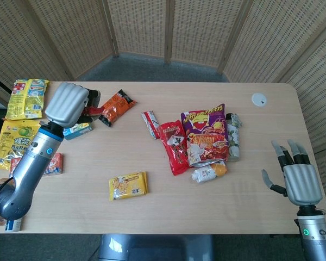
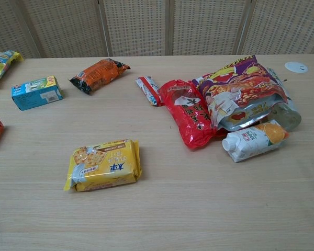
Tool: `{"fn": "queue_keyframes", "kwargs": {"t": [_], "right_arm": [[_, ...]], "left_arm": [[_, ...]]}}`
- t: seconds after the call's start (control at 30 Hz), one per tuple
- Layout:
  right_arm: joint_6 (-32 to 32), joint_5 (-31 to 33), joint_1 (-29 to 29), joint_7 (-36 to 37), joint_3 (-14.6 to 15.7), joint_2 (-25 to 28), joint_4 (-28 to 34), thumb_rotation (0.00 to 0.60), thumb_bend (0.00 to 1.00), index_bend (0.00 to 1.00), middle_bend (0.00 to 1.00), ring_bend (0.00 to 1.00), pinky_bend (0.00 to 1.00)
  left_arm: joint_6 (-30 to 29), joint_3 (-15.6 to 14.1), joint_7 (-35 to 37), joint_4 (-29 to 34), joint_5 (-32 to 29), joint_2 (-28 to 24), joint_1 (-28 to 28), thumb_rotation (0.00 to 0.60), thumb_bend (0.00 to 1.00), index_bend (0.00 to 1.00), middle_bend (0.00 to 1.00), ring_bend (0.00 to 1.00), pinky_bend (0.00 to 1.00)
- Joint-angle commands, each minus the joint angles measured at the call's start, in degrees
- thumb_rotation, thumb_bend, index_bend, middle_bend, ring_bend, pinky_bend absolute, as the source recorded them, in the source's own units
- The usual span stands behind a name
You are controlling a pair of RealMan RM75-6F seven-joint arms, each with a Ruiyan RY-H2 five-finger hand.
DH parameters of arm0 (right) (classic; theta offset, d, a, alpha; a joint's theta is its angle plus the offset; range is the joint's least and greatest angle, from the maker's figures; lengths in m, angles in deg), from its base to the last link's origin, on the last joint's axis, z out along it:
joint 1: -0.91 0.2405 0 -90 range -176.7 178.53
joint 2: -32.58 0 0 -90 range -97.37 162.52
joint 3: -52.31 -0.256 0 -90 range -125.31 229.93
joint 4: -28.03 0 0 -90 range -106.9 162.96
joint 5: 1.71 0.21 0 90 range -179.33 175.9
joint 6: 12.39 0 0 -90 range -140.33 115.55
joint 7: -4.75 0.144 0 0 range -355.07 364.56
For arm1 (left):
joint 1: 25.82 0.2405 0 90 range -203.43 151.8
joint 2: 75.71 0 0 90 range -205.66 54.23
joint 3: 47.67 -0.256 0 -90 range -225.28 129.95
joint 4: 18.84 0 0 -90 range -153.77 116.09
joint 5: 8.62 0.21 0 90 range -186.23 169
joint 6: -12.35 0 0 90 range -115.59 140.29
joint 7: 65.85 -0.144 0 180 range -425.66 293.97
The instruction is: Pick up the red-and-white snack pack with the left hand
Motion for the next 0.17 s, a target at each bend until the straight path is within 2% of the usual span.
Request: {"fn": "queue_keyframes", "kwargs": {"t": [0.03,0.17], "right_arm": [[-0.37,-0.35,-0.21,-0.03,0.06,0.23,0.36,0.067,0.44,0.0,0.24,0.0,0.03],[-0.65,-0.55,-0.33,-0.17,-0.07,0.59,0.84,0.069,0.44,0.0,0.24,0.0,0.03]], "left_arm": [[-0.54,-0.09,-0.01,0.73,0.02,-0.58,0.2,0.6,0.4,0.86,0.83,0.96,0.75],[-0.79,-0.14,0.36,1.15,-0.11,-0.91,0.2,0.6,0.4,0.86,0.83,0.96,0.75]]}}
